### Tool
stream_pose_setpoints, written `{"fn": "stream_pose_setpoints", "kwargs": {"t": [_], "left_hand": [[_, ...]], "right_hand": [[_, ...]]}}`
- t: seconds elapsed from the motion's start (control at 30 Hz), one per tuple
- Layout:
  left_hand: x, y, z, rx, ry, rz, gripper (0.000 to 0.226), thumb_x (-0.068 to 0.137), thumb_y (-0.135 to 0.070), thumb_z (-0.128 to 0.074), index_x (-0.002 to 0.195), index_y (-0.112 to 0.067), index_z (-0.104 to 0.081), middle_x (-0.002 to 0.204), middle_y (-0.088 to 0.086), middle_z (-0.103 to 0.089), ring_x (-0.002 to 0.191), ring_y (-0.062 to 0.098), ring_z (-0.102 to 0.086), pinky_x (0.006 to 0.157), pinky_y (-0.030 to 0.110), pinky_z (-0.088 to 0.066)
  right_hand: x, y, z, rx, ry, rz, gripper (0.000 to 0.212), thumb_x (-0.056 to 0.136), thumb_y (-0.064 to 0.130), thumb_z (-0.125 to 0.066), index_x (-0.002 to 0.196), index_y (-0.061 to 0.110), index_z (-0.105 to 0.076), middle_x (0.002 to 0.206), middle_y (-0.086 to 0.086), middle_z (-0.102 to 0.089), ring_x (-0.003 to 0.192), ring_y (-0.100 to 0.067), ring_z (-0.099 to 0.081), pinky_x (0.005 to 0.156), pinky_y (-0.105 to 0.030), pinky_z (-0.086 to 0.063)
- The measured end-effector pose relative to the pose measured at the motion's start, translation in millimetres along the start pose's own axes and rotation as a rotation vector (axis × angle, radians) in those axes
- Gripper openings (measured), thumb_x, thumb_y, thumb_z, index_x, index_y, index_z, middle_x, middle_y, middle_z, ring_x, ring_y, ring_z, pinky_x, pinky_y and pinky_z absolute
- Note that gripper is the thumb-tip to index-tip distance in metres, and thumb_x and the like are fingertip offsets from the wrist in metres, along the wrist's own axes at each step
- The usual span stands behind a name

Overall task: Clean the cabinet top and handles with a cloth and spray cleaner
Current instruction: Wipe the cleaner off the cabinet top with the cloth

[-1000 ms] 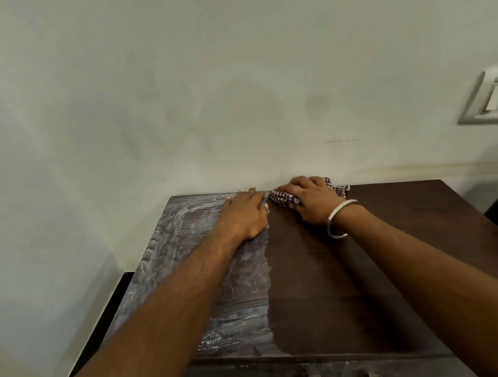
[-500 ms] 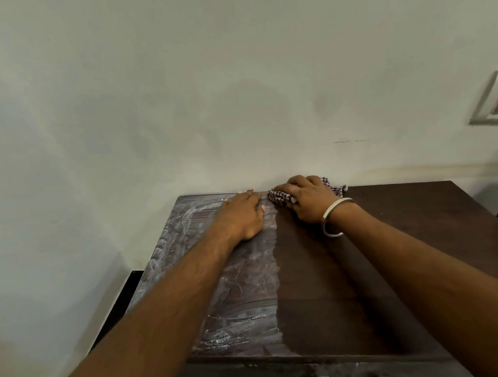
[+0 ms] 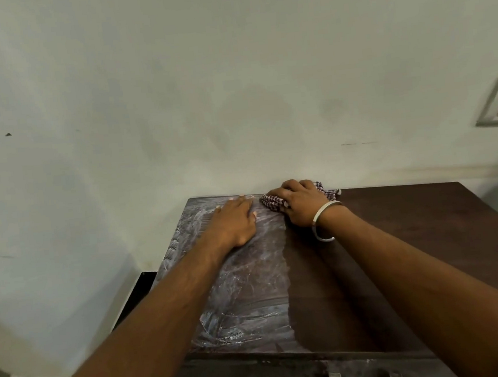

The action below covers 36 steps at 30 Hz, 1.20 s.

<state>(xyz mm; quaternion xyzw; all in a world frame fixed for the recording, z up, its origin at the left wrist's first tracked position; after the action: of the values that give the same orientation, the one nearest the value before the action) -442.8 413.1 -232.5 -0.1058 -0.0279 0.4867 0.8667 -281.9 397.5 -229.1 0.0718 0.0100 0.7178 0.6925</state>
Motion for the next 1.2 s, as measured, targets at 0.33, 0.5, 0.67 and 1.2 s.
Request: {"fn": "stream_pose_setpoints", "kwargs": {"t": [0.33, 0.5, 0.67, 1.2], "left_hand": [[-12, 8, 5, -0.002, -0.01, 0.024, 0.054, 0.104, -0.038, -0.025, 0.155, -0.021, -0.018, 0.163, 0.002, -0.01, 0.15, 0.023, -0.009, 0.122, 0.048, -0.011], [-20, 9, 5, -0.006, -0.013, 0.018, 0.054, 0.105, -0.04, -0.023, 0.155, -0.021, -0.016, 0.163, 0.002, -0.01, 0.15, 0.022, -0.008, 0.122, 0.047, -0.01], [-24, 11, 4, -0.008, -0.025, 0.026, 0.055, 0.104, -0.038, -0.025, 0.155, -0.02, -0.018, 0.163, 0.003, -0.011, 0.15, 0.022, -0.01, 0.121, 0.047, -0.012], [-54, 11, 5, -0.006, -0.027, 0.049, 0.055, 0.104, -0.038, -0.025, 0.156, -0.02, -0.016, 0.163, 0.003, -0.012, 0.15, 0.022, -0.009, 0.122, 0.047, -0.01]], "right_hand": [[-4, 17, -3, -0.032, -0.03, 0.102, 0.05, 0.094, 0.034, -0.044, 0.143, 0.034, -0.034, 0.144, -0.002, -0.035, 0.129, -0.034, -0.033, 0.113, -0.043, -0.026], [0, 9, -3, -0.017, 0.027, 0.015, 0.05, 0.094, 0.033, -0.044, 0.142, 0.038, -0.031, 0.145, 0.0, -0.031, 0.132, -0.034, -0.029, 0.113, -0.048, -0.026], [-10, 39, -4, -0.011, -0.013, 0.082, 0.049, 0.094, 0.036, -0.041, 0.143, 0.037, -0.032, 0.145, 0.0, -0.032, 0.131, -0.034, -0.03, 0.112, -0.047, -0.025], [-44, 52, -4, 0.022, -0.013, 0.122, 0.048, 0.093, 0.038, -0.039, 0.141, 0.04, -0.034, 0.143, 0.003, -0.035, 0.133, -0.03, -0.028, 0.113, -0.044, -0.024]]}}
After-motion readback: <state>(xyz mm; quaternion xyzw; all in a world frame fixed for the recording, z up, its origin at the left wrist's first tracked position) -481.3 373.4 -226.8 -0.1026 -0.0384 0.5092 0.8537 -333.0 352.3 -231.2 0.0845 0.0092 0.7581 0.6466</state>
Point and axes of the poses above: each hand's wrist, its own x-axis towards the middle knuckle, its own z-axis out of the back of the hand, y = z × x, the point moved 6 cm from there along x, towards the middle knuckle
